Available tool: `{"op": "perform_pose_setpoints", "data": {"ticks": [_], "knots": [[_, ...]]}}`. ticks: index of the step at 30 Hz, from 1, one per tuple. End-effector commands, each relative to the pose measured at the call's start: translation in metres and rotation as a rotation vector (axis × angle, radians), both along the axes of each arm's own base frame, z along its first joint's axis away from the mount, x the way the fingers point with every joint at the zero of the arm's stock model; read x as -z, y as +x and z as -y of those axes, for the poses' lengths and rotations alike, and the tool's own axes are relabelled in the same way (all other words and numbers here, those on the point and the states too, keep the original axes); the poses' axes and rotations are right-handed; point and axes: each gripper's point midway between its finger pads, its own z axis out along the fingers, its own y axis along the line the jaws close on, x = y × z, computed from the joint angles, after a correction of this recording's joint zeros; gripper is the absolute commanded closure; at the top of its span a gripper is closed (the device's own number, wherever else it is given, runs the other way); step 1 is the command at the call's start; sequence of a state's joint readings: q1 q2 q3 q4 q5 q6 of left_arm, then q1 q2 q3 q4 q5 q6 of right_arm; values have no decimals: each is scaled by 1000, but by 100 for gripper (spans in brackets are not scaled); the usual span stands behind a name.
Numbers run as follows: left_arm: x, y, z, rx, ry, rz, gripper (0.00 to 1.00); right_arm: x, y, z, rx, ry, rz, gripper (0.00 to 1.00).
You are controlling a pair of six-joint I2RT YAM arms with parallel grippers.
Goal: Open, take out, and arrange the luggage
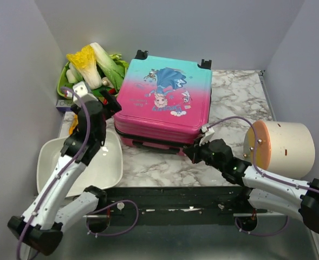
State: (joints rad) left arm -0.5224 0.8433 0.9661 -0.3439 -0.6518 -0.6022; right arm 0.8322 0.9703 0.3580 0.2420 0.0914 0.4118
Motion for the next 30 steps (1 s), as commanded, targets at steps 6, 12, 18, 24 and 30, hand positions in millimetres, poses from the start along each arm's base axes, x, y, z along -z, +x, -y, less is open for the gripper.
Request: {"op": "perform_pose_setpoints", "data": {"ticks": [6, 12, 18, 24, 30], "knots": [[49, 77, 31, 349, -124, -226, 1, -1, 26, 22, 154, -52, 34, 99], [79, 84, 49, 437, -154, -272, 1, -4, 30, 32, 190, -77, 41, 99], [96, 52, 98, 682, -270, -197, 1, -7, 51, 59, 285, -100, 42, 99], [118, 19, 142, 795, -283, -252, 1, -24, 77, 94, 336, -94, 56, 99], [98, 0, 177, 876, -343, -191, 1, -43, 71, 67, 110, -106, 102, 99]]}}
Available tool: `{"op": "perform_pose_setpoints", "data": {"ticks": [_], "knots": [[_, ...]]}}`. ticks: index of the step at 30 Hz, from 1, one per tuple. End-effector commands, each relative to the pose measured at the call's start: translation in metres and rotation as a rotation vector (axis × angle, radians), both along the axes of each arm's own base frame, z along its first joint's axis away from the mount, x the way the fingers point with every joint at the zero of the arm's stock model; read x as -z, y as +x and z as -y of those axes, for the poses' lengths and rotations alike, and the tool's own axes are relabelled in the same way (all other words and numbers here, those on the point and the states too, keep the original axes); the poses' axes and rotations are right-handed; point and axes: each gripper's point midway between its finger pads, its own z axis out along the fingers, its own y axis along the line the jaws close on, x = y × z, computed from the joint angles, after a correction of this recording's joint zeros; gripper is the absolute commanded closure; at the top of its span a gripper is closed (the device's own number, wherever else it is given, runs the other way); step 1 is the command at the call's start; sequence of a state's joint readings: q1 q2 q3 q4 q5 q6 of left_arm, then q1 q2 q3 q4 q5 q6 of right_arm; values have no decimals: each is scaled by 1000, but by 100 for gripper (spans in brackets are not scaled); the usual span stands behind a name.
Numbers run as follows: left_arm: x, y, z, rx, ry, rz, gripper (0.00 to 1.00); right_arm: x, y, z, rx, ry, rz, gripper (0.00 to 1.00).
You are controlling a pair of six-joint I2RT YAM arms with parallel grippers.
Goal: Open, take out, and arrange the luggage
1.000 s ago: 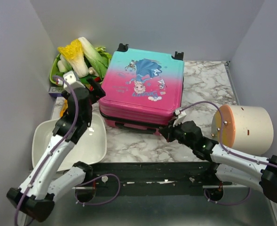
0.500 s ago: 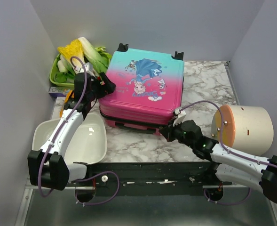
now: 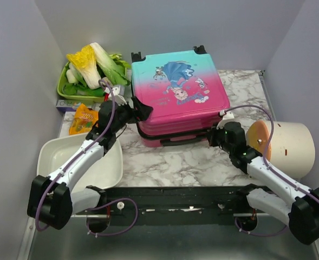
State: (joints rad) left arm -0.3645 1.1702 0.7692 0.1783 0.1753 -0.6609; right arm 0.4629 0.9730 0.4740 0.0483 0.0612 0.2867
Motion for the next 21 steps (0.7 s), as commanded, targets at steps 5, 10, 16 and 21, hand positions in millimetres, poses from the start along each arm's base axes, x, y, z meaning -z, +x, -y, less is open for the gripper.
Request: {"op": "perform_pose_setpoints", "data": {"ticks": [5, 10, 16, 21], "knots": [[7, -53, 74, 274, -111, -92, 1, -26, -15, -46, -312, 53, 97, 99], [13, -55, 96, 317, -117, -112, 1, -30, -33, -75, -414, 73, 130, 99], [4, -70, 108, 359, -161, -86, 1, -39, -51, -123, -497, 41, 153, 99], [6, -78, 119, 372, -139, -87, 1, -56, -57, -157, -581, 100, 188, 99]]}}
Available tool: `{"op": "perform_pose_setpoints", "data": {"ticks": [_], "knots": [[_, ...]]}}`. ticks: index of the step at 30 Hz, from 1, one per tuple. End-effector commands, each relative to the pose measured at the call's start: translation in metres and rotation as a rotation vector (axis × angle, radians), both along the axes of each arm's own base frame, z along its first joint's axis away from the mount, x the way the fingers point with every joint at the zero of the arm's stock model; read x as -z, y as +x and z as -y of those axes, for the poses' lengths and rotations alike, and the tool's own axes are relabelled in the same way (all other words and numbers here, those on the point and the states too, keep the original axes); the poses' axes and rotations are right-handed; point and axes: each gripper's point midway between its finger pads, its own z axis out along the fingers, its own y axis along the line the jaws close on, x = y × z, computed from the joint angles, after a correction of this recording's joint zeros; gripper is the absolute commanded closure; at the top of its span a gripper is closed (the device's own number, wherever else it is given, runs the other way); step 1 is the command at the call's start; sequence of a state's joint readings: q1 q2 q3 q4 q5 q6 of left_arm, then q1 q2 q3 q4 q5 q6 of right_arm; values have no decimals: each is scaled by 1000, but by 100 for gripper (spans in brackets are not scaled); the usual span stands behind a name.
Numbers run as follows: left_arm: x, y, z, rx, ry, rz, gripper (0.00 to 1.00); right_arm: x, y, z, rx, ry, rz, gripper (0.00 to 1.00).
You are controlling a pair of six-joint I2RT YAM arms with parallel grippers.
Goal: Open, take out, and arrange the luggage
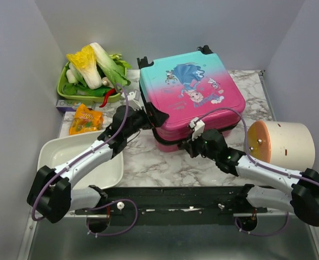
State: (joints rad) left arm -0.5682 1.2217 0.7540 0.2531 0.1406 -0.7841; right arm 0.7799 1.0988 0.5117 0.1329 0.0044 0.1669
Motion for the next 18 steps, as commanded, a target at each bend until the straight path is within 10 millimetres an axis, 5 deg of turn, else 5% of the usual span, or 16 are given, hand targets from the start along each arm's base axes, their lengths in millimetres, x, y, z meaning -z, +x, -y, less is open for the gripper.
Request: {"op": "perform_pose_setpoints", "data": {"ticks": [1, 5, 11, 13, 18], "knots": [[1, -44, 48, 228, -46, -29, 1, -62, -10, -60, -187, 186, 101, 99], [1, -40, 32, 152, 18, -20, 1, -56, 0, -54, -103, 150, 87, 99], [-21, -14, -27, -130, 228, 47, 1, -43, -2, -36, -38, 130, 72, 99], [-34, 3, -53, -264, 297, 46, 1, -38, -3, -33, -29, 122, 63, 99], [-63, 51, -80, -313, 301, 69, 1, -26, -2, -23, 27, 106, 38, 99]]}}
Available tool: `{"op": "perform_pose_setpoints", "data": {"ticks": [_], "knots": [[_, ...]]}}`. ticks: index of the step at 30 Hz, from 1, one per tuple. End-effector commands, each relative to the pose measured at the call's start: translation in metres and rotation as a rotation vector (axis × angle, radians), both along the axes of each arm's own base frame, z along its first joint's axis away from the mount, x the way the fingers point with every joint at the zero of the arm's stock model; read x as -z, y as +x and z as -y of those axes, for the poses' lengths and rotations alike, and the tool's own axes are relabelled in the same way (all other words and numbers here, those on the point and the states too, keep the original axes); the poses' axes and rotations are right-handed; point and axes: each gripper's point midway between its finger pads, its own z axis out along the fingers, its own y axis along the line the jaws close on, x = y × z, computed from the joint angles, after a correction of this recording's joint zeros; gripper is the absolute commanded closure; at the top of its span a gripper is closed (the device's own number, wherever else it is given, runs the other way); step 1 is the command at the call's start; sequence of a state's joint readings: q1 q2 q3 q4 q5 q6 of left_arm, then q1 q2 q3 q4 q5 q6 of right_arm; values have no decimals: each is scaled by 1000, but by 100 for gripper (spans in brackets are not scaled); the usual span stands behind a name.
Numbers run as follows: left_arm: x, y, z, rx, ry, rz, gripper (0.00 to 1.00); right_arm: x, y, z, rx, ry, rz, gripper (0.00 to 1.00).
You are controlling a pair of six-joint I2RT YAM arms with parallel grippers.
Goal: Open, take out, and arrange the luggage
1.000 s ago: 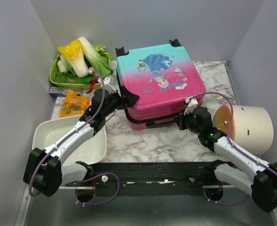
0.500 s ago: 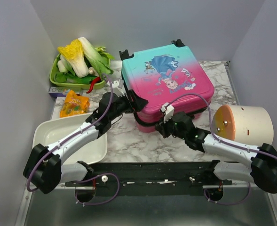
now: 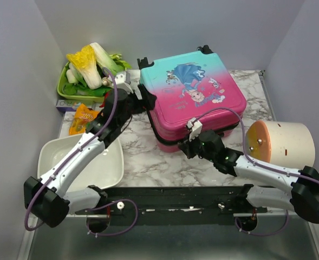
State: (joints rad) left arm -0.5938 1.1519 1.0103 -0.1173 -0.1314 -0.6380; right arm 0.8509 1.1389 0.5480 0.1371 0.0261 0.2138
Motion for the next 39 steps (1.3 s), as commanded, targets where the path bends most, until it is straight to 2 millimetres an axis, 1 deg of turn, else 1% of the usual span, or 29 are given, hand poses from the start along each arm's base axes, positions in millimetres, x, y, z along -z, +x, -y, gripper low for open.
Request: {"op": "perform_pose_setpoints", "data": {"ticks": [1, 2, 3, 4, 5, 6, 7, 8, 10, 11, 13, 14, 16, 17, 18, 19, 20, 22, 23, 25, 26, 28, 29, 30, 32, 35, 37, 38, 39], "knots": [[-7, 47, -44, -135, 99, -14, 1, -20, 9, 1, 71, 81, 58, 99], [-14, 68, -50, -154, 102, -16, 1, -20, 9, 3, 83, 81, 61, 99], [-17, 78, -49, -141, 110, -8, 1, -19, 9, 5, 89, 80, 62, 99], [-18, 87, -49, -131, 124, -10, 1, -22, 9, 5, 90, 86, 71, 99], [-25, 109, -46, -131, 126, -13, 1, -23, 10, 8, 97, 85, 77, 99], [-26, 122, -52, -142, 142, -26, 1, -24, 10, 9, 100, 84, 78, 99], [-18, 129, -56, -149, 172, -72, 1, -27, 10, 9, 103, 89, 83, 99], [-24, 153, -55, -167, 170, -71, 1, -27, 10, 10, 104, 89, 86, 99], [-22, 174, -54, -141, 164, -79, 1, -30, 11, 11, 108, 90, 94, 99], [-18, 191, -50, -143, 152, -92, 1, -32, 11, 11, 106, 89, 99, 99], [-14, 211, -53, -158, 150, -100, 1, -34, 12, 12, 110, 82, 106, 99], [-8, 227, -53, -178, 148, -121, 1, -35, 12, 14, 117, 83, 108, 99], [-3, 243, -55, -202, 151, -140, 1, -36, 12, 16, 123, 75, 112, 99], [-1, 255, -52, -203, 146, -141, 1, -36, 13, 18, 130, 73, 116, 99], [1, 262, -51, -209, 137, -140, 1, -37, 12, 19, 132, 74, 122, 99], [-2, 271, -50, -223, 123, -118, 1, -38, 12, 21, 137, 75, 123, 99], [1, 282, -48, -235, 108, -105, 1, -37, 12, 21, 139, 75, 122, 99], [3, 295, -48, -281, 59, -87, 1, -38, 12, 21, 135, 77, 125, 99], [3, 302, -46, -277, 38, -80, 1, -39, 11, 21, 134, 75, 127, 99], [7, 303, -44, -285, 11, -102, 1, -37, 13, 23, 148, 71, 125, 99], [15, 303, -45, -298, 7, -117, 1, -37, 13, 25, 154, 65, 128, 99], [26, 303, -46, -320, -11, -132, 1, -36, 14, 25, 158, 62, 128, 99], [35, 303, -51, -352, -8, -148, 1, -37, 13, 24, 148, 62, 128, 99], [39, 303, -54, -370, -5, -158, 1, -36, 13, 24, 149, 62, 125, 99], [54, 304, -56, -389, 1, -192, 1, -37, 12, 23, 138, 60, 127, 99], [66, 309, -56, -406, -17, -215, 2, -38, 13, 23, 138, 61, 128, 99], [65, 313, -51, -388, -43, -208, 4, -39, 13, 22, 136, 62, 129, 99], [66, 318, -48, -382, -51, -192, 12, -37, 12, 23, 136, 57, 125, 99], [68, 319, -47, -380, -56, -194, 16, -37, 12, 24, 139, 56, 125, 99]]}}
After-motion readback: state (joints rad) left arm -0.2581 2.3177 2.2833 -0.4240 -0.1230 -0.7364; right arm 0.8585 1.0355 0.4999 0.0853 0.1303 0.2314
